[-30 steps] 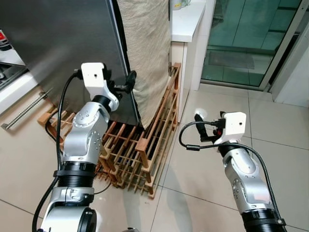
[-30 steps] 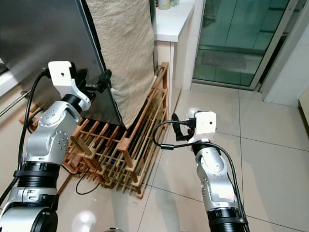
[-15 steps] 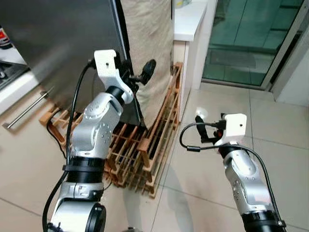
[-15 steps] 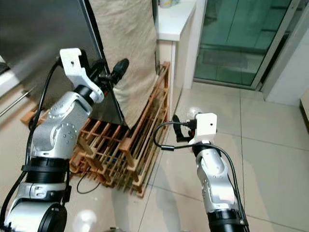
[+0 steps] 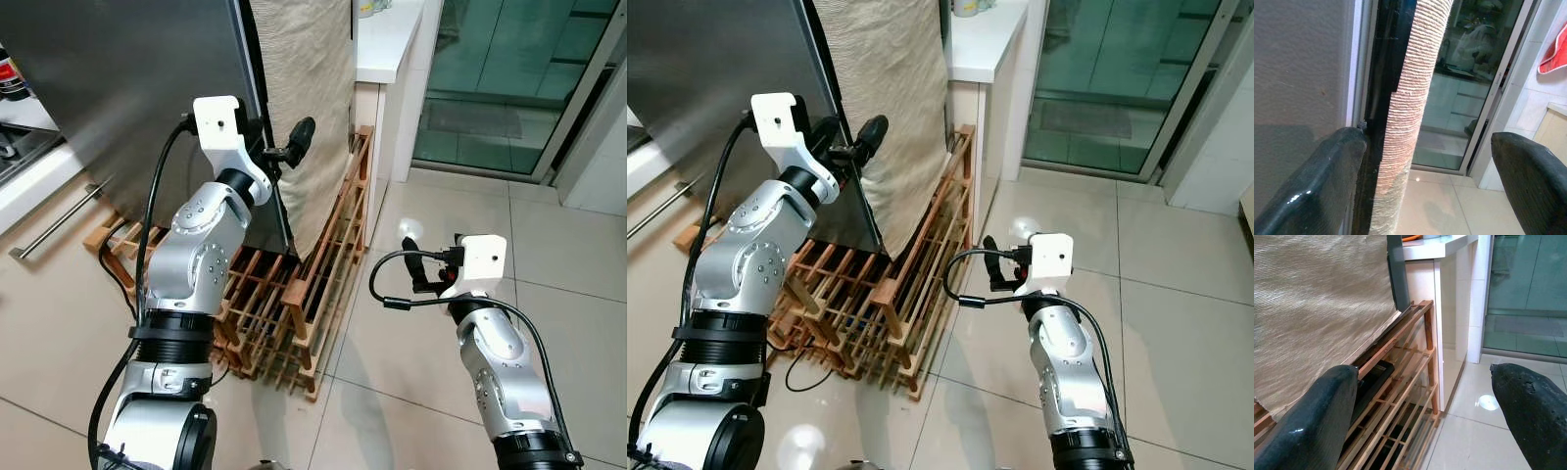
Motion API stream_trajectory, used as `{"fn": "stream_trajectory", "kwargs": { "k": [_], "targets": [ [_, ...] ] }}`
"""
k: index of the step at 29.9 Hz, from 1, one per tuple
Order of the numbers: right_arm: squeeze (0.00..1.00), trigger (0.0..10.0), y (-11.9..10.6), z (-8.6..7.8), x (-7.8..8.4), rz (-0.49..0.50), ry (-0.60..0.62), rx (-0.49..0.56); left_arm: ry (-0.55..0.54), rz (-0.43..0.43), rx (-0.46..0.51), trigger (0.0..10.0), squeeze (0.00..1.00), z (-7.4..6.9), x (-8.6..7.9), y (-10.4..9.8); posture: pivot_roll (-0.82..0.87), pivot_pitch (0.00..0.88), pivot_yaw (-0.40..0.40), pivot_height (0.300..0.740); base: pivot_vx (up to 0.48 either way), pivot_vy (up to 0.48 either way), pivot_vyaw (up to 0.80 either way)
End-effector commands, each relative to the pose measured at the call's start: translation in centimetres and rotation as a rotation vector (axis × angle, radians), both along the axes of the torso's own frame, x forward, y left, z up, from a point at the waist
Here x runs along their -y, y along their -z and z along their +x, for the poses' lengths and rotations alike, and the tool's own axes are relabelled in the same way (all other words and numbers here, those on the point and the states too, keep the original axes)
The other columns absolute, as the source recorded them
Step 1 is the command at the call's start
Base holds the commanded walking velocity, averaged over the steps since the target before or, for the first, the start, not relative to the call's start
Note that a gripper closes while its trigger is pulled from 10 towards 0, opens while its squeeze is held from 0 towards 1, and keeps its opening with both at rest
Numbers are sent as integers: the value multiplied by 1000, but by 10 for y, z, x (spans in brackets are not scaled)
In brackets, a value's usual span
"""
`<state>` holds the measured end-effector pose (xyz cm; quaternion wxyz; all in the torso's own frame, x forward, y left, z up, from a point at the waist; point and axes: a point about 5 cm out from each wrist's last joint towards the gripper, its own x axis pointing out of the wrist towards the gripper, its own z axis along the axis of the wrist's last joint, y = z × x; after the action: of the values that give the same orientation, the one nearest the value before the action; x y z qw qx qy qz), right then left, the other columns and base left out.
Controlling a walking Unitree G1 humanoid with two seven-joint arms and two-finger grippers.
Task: Restocking fridge
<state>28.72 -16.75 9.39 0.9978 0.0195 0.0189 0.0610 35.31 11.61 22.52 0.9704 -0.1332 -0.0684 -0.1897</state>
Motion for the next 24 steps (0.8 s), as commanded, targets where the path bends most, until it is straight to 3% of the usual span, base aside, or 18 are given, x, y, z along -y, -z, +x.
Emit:
{"fn": "stream_trajectory", "kwargs": {
  "k": [1, 12, 18, 24],
  "targets": [
    [0, 10000, -3, -1, -1, 0, 0, 16, -8, 13, 9, 10000, 0, 0, -2, -2, -129, 0, 129, 740, 0, 0, 0],
    [0, 10000, -5, 4, -3, -2, -12, 21, -13, -12, -29, 10000, 0, 1, 2, 7, -119, 0, 119, 740, 0, 0, 0],
    [0, 10000, -5, 3, -5, 0, -17, 20, -49, -66, -156, 10000, 0, 12, 11, 18, -121, 0, 120, 740, 0, 0, 0],
    [0, 10000, -5, 3, -6, 3, -17, 20, -49, -54, -150, 10000, 0, 22, 17, 14, -128, 0, 128, 740, 0, 0, 0]
  ]
}}
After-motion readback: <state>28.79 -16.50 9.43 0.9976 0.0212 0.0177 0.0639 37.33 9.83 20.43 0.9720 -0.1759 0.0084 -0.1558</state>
